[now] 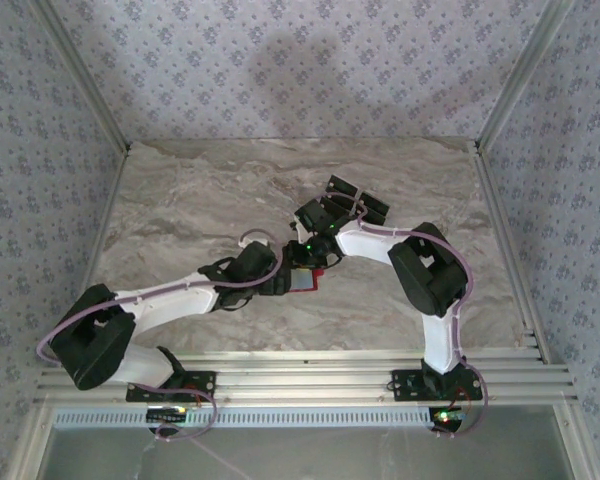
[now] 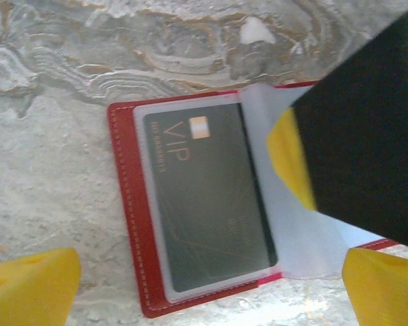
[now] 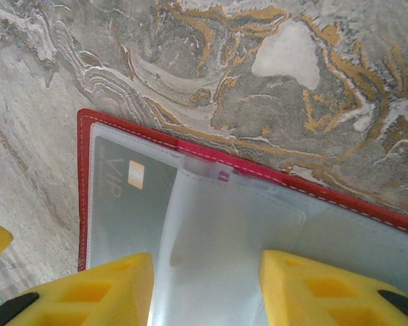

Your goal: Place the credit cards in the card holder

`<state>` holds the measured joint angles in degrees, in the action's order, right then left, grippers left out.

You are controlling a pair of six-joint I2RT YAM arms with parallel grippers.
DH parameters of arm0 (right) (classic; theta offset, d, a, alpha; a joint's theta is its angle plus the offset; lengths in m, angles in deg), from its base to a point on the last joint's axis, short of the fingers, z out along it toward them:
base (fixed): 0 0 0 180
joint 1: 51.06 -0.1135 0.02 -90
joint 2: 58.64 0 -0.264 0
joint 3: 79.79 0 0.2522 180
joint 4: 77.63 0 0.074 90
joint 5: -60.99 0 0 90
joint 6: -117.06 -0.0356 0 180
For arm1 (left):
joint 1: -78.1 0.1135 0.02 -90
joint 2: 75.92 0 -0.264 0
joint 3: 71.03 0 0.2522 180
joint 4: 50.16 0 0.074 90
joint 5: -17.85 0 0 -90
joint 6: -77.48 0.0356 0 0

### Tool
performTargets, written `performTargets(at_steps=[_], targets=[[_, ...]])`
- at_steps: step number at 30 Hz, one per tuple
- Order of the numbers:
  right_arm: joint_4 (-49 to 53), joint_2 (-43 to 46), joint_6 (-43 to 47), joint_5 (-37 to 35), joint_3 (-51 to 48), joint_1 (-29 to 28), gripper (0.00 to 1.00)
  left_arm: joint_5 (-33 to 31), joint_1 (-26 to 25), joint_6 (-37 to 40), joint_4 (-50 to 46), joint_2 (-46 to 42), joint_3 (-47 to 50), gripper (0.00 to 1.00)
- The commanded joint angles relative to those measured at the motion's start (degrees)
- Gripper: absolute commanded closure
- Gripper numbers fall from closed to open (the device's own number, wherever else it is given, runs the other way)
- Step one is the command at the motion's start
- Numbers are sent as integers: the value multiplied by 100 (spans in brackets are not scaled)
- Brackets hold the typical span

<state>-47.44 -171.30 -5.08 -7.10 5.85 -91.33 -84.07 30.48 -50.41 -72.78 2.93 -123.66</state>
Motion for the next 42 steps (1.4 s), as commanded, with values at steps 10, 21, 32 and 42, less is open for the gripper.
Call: performTargets(at_steps=[10,21,32,42], targets=[[114,-221,-79,46,-61,-47,52,-287,-190,160,283,649,-347,1],[93,-45,-108,98,-65,10,52,-889,-210,-204,-55,1075,-311,1],[-71,608,-345,-29,-455,156,50,-899,-214,-359,60,1133,-147,1],[-333,526,-592,59,-745,94,50,-892,-221,-370,69,1124,-117,1]])
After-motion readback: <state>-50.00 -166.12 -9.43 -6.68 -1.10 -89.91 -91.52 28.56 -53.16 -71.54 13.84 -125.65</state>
